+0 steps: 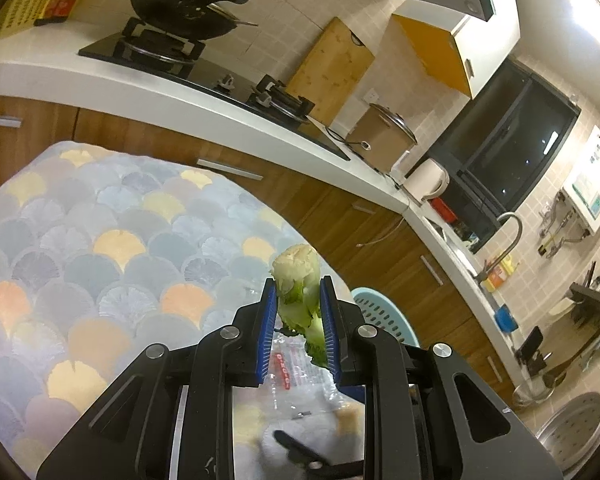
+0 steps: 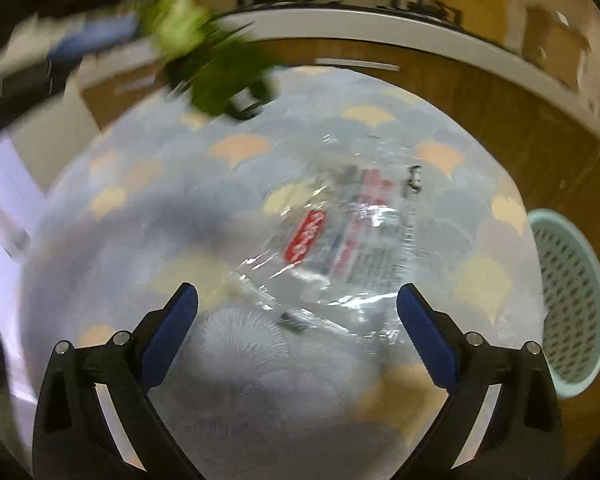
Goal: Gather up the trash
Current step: 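Hold the bok choy in left tool while right tool grasps the clear plastic bag, then carry bok choy and plastic bag over the basket and open both tools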
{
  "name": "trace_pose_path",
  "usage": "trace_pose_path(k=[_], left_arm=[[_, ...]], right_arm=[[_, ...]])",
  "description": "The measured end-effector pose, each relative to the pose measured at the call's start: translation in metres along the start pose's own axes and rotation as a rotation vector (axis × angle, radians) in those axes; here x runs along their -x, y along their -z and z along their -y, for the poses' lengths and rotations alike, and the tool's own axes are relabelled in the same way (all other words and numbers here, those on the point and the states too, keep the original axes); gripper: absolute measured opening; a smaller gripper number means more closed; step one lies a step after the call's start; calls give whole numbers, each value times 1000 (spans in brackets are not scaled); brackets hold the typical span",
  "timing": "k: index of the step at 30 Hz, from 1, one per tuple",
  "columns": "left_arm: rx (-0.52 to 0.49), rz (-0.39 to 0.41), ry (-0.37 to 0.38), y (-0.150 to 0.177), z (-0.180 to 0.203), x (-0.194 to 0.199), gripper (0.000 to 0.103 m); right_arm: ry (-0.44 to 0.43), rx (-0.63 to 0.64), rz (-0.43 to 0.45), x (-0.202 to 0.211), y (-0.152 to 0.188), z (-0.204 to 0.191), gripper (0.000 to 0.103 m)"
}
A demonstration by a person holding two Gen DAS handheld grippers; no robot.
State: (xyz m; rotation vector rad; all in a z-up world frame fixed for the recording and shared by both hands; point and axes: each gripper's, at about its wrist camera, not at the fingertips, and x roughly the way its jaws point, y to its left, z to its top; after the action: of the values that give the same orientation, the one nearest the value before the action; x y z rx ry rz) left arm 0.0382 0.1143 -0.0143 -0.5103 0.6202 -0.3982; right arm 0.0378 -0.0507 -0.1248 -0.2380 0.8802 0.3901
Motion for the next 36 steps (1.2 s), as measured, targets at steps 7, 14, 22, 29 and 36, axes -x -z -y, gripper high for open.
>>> trace_pose_path(k=[7, 14, 22, 29, 36], left_arm=[[-19, -5, 6, 1, 3, -3, 20], [-40, -22, 46, 5, 13, -16, 18], [-65, -43, 31, 3, 20, -32, 13], [-245, -224, -248, 18, -1, -94, 54], [-445, -402, -416, 44, 8, -150, 54]], right_arm=[[-7, -70, -63, -27, -15, 18, 94], [-76, -113, -28, -25, -26, 47, 18], [-76, -174, 67, -3, -15, 84, 5], [-78, -167, 93, 2, -12, 101, 4], [-87, -147, 97, 0, -8, 100, 4]])
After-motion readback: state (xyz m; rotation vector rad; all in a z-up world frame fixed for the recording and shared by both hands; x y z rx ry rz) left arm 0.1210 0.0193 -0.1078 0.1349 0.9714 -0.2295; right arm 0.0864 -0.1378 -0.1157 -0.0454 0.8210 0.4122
